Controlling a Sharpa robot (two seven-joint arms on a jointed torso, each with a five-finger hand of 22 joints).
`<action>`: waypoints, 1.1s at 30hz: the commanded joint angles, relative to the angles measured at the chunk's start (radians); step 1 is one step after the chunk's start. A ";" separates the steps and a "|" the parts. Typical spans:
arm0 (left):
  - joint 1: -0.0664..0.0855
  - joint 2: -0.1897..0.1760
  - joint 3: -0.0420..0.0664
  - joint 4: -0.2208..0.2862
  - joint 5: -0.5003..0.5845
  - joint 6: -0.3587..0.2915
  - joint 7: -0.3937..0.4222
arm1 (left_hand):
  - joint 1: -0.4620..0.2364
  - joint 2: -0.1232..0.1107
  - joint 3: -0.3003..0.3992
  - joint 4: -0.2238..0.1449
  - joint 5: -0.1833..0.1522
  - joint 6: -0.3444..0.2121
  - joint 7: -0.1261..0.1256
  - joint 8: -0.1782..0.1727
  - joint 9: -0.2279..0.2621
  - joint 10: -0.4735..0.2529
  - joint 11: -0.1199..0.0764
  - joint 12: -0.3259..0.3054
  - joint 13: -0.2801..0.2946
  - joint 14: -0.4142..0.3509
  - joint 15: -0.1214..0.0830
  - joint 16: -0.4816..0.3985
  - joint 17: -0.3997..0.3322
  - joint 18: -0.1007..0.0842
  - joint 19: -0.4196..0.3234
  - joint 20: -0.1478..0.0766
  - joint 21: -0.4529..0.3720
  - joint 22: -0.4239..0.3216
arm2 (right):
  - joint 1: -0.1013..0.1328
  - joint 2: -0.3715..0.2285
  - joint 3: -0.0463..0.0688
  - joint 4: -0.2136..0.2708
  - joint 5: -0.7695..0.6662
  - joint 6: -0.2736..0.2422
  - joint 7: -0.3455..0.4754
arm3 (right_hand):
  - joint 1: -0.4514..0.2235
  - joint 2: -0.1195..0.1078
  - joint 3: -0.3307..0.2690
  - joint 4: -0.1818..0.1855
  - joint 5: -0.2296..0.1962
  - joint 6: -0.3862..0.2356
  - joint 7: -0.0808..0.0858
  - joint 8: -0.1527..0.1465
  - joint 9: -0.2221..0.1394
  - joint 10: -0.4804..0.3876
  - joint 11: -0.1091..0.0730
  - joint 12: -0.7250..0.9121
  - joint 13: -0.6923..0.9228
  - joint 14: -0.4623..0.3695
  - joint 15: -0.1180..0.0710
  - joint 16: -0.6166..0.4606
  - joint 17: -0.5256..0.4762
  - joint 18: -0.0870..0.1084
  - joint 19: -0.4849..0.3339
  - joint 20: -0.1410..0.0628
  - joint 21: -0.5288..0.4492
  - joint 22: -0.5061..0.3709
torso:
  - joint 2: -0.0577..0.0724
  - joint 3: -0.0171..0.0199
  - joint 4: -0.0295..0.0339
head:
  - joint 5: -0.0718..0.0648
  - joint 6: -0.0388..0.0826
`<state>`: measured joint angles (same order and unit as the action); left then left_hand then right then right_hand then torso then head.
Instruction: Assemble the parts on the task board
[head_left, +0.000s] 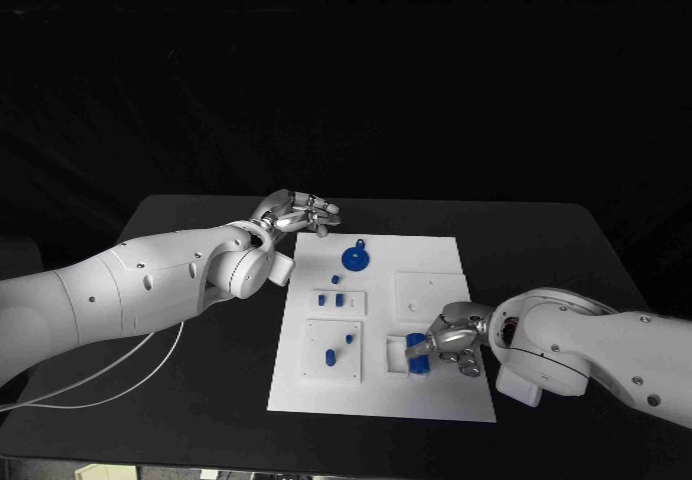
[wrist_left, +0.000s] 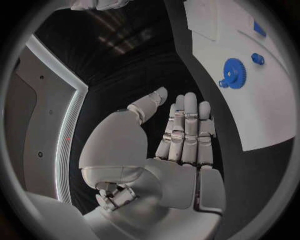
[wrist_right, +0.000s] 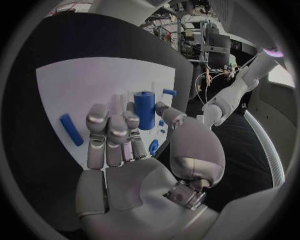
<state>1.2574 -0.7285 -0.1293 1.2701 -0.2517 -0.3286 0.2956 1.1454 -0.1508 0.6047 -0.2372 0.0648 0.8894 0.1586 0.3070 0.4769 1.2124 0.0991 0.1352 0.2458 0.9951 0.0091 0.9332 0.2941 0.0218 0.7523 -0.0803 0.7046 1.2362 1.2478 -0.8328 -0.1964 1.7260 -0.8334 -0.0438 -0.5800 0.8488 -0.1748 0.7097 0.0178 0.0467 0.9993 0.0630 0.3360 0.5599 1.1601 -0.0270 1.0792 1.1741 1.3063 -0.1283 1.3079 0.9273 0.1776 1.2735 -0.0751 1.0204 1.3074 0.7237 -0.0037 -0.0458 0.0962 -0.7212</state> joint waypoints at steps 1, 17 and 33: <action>0.001 0.006 0.001 0.004 0.005 0.011 0.009 | -0.006 -0.002 -0.004 0.001 -0.003 -0.008 0.000 0.004 0.000 -0.003 0.001 -0.005 0.002 0.003 0.007 -0.006 0.002 0.003 -0.002 -0.003 -0.003 0.001 | 0.000 0.022 -0.001 -0.019 0.024 0.035 -0.007 | -0.012 0.000 0.000 -0.002 0.002 0.023 0.019 -0.007 -0.002 0.007 -0.002 -0.006 -0.001 -0.003 -0.007 -0.003 0.002 0.084 -0.003 0.004 0.005 0.018 | 0.000 -0.0006 0.0005 | -0.001 0.000; 0.001 0.006 0.001 0.008 0.005 0.012 0.007 | -0.007 -0.003 -0.005 0.002 -0.003 -0.008 0.000 0.004 0.000 -0.003 0.001 -0.005 0.002 0.003 0.007 -0.007 0.003 0.002 -0.002 -0.002 -0.004 0.002 | -0.018 0.077 -0.006 -0.066 -0.053 0.031 -0.008 | -0.036 -0.018 -0.003 -0.002 0.002 0.024 0.020 -0.012 -0.006 0.007 -0.002 -0.009 -0.001 -0.003 -0.007 -0.006 0.002 0.084 -0.004 0.003 0.006 0.016 | 0.000 0.0009 0.0002 | 0.008 -0.004; 0.001 0.005 0.001 0.009 0.005 0.012 0.006 | -0.008 -0.003 -0.005 0.003 -0.003 -0.008 0.000 0.004 0.000 -0.003 0.001 -0.005 0.002 0.003 0.007 -0.007 0.003 0.002 -0.002 -0.002 -0.004 0.002 | -0.020 0.081 -0.008 -0.072 -0.091 0.021 -0.005 | -0.068 -0.055 -0.028 0.003 0.003 0.022 0.022 -0.017 -0.008 0.004 0.000 -0.012 0.000 -0.004 -0.005 -0.008 0.002 0.083 -0.005 0.003 0.006 0.015 | 0.000 0.0011 -0.0003 | 0.010 -0.006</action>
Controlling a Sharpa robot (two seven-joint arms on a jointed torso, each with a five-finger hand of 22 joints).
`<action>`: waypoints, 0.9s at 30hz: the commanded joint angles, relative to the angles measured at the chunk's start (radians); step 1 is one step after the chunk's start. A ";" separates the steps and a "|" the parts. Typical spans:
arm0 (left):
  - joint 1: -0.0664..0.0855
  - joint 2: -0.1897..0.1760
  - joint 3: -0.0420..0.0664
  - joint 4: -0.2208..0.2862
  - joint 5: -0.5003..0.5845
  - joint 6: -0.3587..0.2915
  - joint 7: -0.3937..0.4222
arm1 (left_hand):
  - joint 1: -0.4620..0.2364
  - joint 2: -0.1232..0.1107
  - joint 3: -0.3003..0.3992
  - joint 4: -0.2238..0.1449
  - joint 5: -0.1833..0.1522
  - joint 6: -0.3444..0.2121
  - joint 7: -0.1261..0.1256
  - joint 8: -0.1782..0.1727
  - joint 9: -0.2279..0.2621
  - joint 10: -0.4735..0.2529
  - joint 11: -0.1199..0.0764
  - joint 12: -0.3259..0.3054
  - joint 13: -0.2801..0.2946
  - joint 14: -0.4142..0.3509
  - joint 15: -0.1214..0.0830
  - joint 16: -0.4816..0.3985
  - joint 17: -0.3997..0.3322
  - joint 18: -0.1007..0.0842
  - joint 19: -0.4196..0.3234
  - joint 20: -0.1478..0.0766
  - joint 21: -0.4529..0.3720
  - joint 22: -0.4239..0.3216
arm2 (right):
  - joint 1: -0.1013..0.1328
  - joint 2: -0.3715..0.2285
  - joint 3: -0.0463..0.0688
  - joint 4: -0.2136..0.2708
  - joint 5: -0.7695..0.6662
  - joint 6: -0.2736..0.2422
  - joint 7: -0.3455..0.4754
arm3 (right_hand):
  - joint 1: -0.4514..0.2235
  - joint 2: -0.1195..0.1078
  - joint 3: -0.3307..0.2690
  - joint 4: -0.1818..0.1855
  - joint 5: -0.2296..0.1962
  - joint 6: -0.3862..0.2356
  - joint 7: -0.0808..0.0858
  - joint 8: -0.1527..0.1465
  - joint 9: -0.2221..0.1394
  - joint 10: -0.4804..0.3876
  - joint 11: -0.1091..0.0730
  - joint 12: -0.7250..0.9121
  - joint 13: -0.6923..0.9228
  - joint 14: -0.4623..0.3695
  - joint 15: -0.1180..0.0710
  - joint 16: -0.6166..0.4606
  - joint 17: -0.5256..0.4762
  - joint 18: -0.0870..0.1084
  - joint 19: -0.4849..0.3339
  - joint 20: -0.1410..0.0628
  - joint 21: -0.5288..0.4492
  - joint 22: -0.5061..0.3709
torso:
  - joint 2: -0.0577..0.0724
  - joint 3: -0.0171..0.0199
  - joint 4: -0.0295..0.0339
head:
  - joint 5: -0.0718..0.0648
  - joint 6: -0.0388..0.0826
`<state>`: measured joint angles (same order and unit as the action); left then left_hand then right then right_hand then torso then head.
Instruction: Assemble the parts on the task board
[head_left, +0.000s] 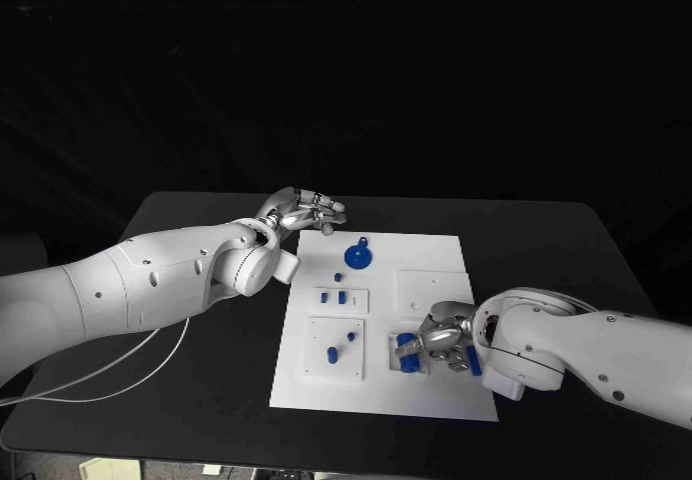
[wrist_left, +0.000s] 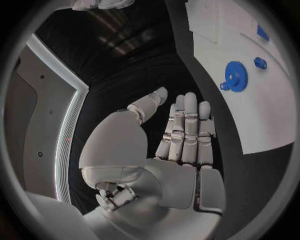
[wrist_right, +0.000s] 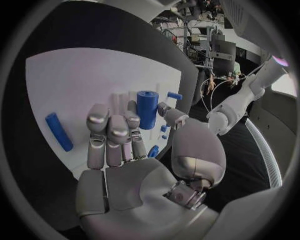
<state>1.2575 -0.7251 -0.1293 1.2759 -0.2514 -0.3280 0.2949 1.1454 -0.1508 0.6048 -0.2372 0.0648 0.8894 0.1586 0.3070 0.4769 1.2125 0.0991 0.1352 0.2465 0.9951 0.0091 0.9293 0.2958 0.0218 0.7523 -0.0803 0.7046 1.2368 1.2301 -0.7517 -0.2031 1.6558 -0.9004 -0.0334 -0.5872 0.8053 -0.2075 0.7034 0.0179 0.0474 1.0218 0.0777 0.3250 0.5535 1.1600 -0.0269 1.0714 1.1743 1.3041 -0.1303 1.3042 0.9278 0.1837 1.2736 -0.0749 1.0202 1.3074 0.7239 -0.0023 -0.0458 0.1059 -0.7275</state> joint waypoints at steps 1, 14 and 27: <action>0.001 0.002 0.001 0.003 0.004 0.012 0.007 | -0.008 -0.003 -0.005 0.003 -0.003 -0.008 0.000 0.004 0.000 -0.003 0.001 -0.005 0.001 0.003 0.007 -0.003 0.002 0.002 -0.002 -0.002 -0.004 0.002 | -0.002 0.000 -0.001 -0.002 -0.024 0.011 0.002 | -0.028 -0.026 -0.024 0.004 0.003 -0.001 0.007 -0.006 -0.002 0.004 0.000 -0.005 0.000 -0.002 -0.003 -0.004 0.001 0.077 -0.005 0.003 0.006 0.015 | 0.000 -0.0004 -0.0003 | 0.000 0.000; 0.001 0.002 0.001 0.002 0.004 0.012 0.007 | -0.009 -0.003 -0.006 0.004 -0.003 -0.008 0.000 0.004 0.000 -0.004 0.001 -0.006 0.001 0.003 0.007 -0.004 0.002 0.002 -0.002 -0.002 -0.005 0.002 | -0.002 -0.009 -0.002 0.008 -0.034 -0.002 0.023 | -0.090 -0.046 -0.186 -0.028 0.003 -0.013 0.005 -0.015 0.000 -0.010 -0.002 -0.013 0.005 -0.009 -0.006 -0.012 0.005 0.078 -0.024 -0.015 -0.004 0.012 | 0.000 -0.0005 0.0001 | 0.002 0.001; 0.001 0.000 0.000 0.002 0.004 0.012 0.007 | -0.008 -0.003 -0.006 0.004 -0.003 -0.008 0.000 0.004 0.000 -0.004 0.001 -0.006 0.001 0.003 0.007 -0.004 0.003 0.002 -0.002 -0.002 -0.005 0.002 | -0.004 -0.049 -0.001 0.049 -0.066 0.053 0.147 | -0.008 0.048 -0.306 -0.228 0.036 -0.002 0.004 -0.027 -0.007 -0.007 -0.003 -0.018 0.010 -0.007 -0.007 -0.021 0.010 0.078 -0.030 -0.019 -0.012 0.010 | 0.000 -0.0006 -0.0005 | 0.002 0.003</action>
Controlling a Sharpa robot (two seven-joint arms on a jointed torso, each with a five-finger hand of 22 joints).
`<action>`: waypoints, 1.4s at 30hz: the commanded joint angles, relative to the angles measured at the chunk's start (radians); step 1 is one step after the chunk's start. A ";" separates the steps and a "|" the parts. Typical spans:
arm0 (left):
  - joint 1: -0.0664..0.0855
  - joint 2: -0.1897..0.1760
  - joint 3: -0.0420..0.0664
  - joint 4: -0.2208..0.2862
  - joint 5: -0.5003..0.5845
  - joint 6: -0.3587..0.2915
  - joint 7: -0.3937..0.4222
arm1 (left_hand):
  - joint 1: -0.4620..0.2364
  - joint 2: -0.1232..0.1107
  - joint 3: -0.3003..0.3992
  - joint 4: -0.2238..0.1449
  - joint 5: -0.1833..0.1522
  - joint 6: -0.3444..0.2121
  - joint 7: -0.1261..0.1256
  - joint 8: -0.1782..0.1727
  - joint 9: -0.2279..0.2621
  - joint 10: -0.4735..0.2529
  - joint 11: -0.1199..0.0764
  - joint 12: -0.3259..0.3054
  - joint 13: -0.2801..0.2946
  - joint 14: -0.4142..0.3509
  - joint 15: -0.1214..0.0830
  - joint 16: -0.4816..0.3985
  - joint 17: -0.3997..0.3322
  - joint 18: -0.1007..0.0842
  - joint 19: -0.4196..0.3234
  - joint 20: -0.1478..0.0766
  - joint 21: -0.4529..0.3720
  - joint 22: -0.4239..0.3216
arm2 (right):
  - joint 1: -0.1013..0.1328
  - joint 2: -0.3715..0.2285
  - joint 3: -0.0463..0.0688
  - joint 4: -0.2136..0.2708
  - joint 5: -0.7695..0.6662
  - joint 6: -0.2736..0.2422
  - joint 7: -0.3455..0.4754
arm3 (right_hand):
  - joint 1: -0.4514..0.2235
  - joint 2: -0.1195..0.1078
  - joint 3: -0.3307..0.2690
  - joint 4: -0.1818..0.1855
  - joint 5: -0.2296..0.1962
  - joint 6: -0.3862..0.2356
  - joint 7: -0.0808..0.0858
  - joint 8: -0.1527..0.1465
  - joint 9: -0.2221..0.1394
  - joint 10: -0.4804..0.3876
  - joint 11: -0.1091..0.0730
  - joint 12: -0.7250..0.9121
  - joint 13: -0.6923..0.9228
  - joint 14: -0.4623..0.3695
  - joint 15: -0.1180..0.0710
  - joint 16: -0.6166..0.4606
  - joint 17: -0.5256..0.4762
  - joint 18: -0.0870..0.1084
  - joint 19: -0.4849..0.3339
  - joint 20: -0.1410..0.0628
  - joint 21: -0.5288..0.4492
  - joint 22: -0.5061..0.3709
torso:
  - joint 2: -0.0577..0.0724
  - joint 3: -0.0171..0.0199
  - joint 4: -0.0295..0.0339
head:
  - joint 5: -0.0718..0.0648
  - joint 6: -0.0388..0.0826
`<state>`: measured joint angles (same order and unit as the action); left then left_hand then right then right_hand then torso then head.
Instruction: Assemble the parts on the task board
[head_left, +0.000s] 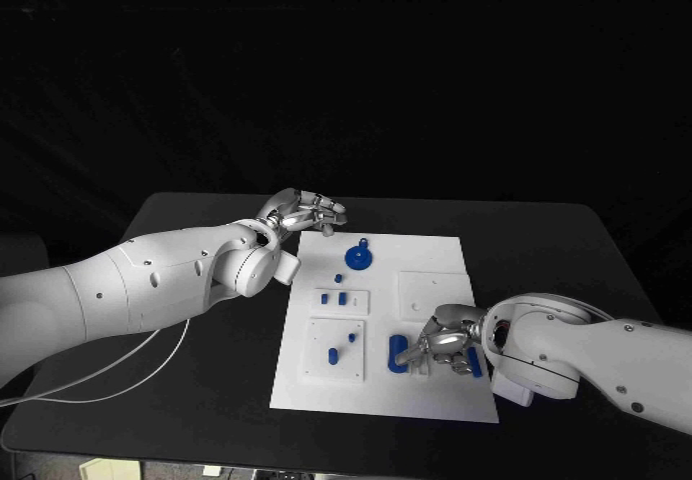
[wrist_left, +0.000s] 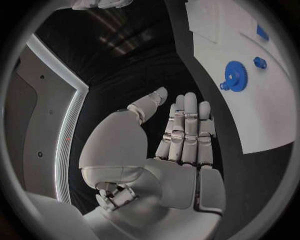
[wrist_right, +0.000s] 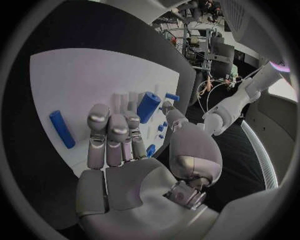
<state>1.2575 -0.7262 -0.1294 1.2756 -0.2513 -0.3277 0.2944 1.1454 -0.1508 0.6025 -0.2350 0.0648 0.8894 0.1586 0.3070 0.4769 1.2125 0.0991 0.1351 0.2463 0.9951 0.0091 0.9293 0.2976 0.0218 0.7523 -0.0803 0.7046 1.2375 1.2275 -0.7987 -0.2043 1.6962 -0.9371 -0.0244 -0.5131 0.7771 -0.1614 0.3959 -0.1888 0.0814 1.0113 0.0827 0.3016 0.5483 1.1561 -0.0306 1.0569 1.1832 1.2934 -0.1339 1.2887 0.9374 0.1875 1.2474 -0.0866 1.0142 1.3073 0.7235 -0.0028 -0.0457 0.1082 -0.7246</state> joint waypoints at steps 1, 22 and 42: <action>0.001 0.001 0.001 0.002 0.004 0.011 0.007 | -0.008 -0.003 -0.003 0.002 -0.003 -0.008 0.000 0.004 0.000 -0.004 0.001 -0.006 0.001 0.003 0.007 -0.004 0.001 0.002 -0.002 -0.002 -0.005 0.002 | -0.002 -0.002 0.000 0.010 -0.029 0.048 0.074 | 0.032 0.005 0.005 -0.033 0.003 0.009 -0.001 -0.004 -0.003 -0.002 0.001 -0.004 0.001 0.004 -0.003 -0.006 0.001 0.074 -0.002 -0.006 -0.006 0.010 | 0.000 0.0003 -0.0008 | 0.000 0.000; 0.001 0.001 0.001 0.004 0.004 0.014 0.007 | -0.010 -0.002 -0.004 0.004 -0.003 -0.008 0.000 0.004 0.000 -0.004 0.001 -0.006 0.002 0.003 0.007 -0.005 0.003 0.002 -0.002 -0.002 -0.006 0.003 | -0.006 0.013 0.000 -0.002 -0.062 0.076 0.011 | 0.004 0.078 0.222 0.121 -0.031 0.039 -0.005 -0.013 -0.017 0.018 -0.001 -0.009 0.002 0.012 -0.004 -0.010 0.006 0.074 0.014 0.011 -0.007 0.012 | 0.000 -0.0003 0.0001 | -0.001 -0.003; 0.001 -0.002 0.000 0.005 0.004 0.015 0.007 | -0.009 -0.002 -0.004 0.005 -0.003 -0.008 0.000 0.004 0.000 -0.004 0.001 -0.005 0.002 0.002 0.007 -0.006 0.004 0.002 -0.002 -0.002 -0.007 0.004 | -0.007 0.013 0.000 -0.005 -0.091 0.092 0.005 | 0.022 0.107 0.449 0.107 -0.033 0.044 -0.001 -0.007 -0.011 0.026 0.001 -0.008 0.008 0.015 0.000 -0.005 0.014 0.074 0.019 0.024 0.015 0.018 | 0.000 0.0000 0.0003 | 0.001 -0.006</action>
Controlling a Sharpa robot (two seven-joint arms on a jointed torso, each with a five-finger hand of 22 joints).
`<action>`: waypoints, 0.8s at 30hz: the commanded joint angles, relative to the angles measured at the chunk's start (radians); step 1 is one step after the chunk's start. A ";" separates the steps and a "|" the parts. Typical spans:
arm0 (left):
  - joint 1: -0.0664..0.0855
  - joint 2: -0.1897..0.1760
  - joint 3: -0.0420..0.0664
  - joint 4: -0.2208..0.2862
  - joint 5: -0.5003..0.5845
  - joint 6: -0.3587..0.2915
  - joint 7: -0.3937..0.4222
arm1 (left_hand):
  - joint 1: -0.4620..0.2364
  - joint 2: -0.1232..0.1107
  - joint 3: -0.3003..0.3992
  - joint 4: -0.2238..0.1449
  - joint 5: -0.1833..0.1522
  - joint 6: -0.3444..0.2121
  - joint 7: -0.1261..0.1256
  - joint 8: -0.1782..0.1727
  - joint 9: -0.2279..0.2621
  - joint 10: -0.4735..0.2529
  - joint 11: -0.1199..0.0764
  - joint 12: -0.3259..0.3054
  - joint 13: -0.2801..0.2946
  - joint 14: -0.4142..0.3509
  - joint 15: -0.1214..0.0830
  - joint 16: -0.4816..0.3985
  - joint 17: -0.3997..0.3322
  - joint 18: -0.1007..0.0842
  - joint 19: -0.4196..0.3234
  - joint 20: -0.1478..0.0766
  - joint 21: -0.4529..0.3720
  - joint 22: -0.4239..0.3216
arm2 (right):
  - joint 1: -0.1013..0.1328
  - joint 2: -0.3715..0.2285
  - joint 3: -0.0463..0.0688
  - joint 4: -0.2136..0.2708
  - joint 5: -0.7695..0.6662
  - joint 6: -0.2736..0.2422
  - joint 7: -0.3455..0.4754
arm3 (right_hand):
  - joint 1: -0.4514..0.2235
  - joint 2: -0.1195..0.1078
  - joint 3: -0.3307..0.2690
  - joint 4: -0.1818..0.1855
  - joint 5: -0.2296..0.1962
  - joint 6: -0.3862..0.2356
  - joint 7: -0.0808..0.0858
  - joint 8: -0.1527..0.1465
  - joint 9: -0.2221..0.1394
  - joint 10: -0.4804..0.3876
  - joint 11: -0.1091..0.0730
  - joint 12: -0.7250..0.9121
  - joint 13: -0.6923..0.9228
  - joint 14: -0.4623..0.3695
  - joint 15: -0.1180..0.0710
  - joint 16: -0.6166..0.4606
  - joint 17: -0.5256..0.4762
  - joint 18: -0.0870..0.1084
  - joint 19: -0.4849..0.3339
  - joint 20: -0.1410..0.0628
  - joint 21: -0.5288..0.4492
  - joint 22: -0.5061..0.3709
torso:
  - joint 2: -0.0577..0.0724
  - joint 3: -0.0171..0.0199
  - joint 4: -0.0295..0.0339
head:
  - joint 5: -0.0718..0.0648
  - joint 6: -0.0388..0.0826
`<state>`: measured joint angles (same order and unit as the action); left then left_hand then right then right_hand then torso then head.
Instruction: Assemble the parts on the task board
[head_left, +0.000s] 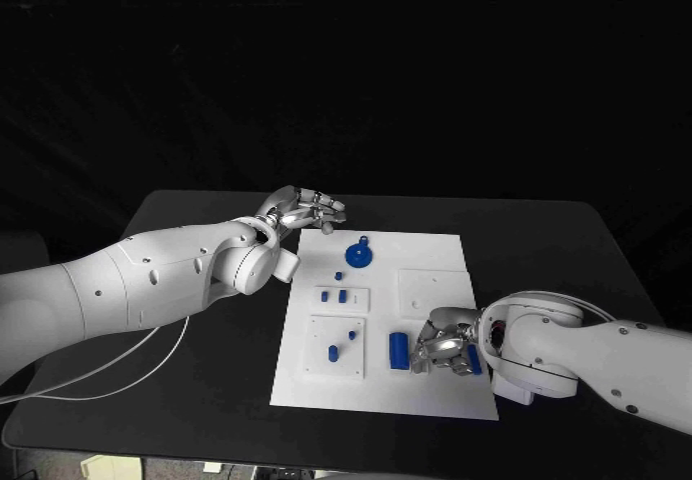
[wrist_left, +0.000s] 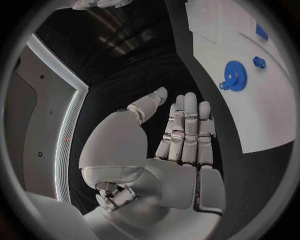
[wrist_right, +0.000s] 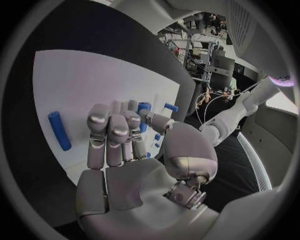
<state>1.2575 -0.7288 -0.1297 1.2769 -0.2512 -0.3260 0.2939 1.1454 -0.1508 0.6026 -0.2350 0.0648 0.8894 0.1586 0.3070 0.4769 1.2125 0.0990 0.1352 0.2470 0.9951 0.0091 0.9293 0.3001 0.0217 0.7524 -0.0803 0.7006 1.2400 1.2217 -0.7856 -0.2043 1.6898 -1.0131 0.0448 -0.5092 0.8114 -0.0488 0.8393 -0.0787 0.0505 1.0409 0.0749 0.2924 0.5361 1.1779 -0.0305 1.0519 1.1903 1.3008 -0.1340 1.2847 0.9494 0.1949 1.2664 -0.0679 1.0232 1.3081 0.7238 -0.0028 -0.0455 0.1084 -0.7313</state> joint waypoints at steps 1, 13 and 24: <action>0.001 0.001 0.001 0.003 0.004 0.013 0.007 | -0.009 -0.002 -0.004 0.005 -0.003 -0.008 0.000 0.004 0.000 -0.004 0.001 -0.005 0.001 0.002 0.007 -0.006 0.002 0.002 -0.002 -0.002 -0.003 0.001 | -0.001 -0.001 0.000 0.001 -0.015 0.022 0.002 | -0.014 -0.007 0.006 -0.003 -0.002 0.015 0.007 0.002 0.001 0.005 0.001 -0.003 0.001 0.008 0.000 -0.001 0.002 0.067 0.000 0.006 0.006 0.017 | 0.000 0.0001 0.0000 | 0.001 0.001; 0.001 0.001 0.001 0.002 0.004 0.014 0.008 | -0.009 -0.002 -0.004 0.005 -0.003 -0.008 0.000 0.005 0.000 -0.004 0.001 -0.005 0.001 0.002 0.007 -0.007 0.002 0.002 -0.002 -0.002 -0.004 0.002 | -0.001 -0.047 0.001 0.012 0.027 -0.060 0.074 | -0.055 -0.085 -0.043 -0.032 -0.001 0.007 0.009 0.001 0.003 0.006 0.003 -0.004 0.003 0.010 0.001 -0.003 0.002 0.067 0.004 0.006 0.009 0.014 | 0.000 0.0001 0.0001 | -0.003 0.002; 0.001 -0.005 0.001 0.005 0.004 0.023 0.014 | -0.010 -0.003 -0.005 0.006 -0.004 -0.008 0.000 0.005 0.000 -0.004 0.001 -0.005 0.001 0.002 0.007 -0.007 0.003 0.002 -0.002 -0.002 -0.004 0.002 | 0.043 -0.151 0.019 0.001 0.040 -0.054 0.091 | 0.019 -0.125 -0.140 -0.119 0.007 -0.034 0.021 -0.009 0.015 0.003 0.015 0.006 0.012 0.014 0.012 -0.009 0.000 0.067 0.007 -0.001 0.002 0.008 | -0.001 -0.0001 -0.0020 | -0.017 0.007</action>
<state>1.2575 -0.7336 -0.1297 1.2773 -0.2511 -0.3212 0.2944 1.1454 -0.1508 0.5999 -0.2323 0.0648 0.8894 0.1586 0.3070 0.4769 1.2125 0.0991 0.1352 0.2468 0.9951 0.0091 0.9255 0.3020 0.0217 0.7523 -0.0803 0.7006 1.2407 1.2634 -0.9303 -0.1850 1.6960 -0.9811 -0.0075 -0.4361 0.8258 -0.1767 0.7004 -0.1949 0.0583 1.0133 0.0948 0.2833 0.5510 1.1794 -0.0212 1.0518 1.2009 1.3096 -0.1248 1.2797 0.9502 0.2034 1.2719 -0.0660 1.0282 1.3078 0.7230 -0.0028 -0.0464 0.0956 -0.7255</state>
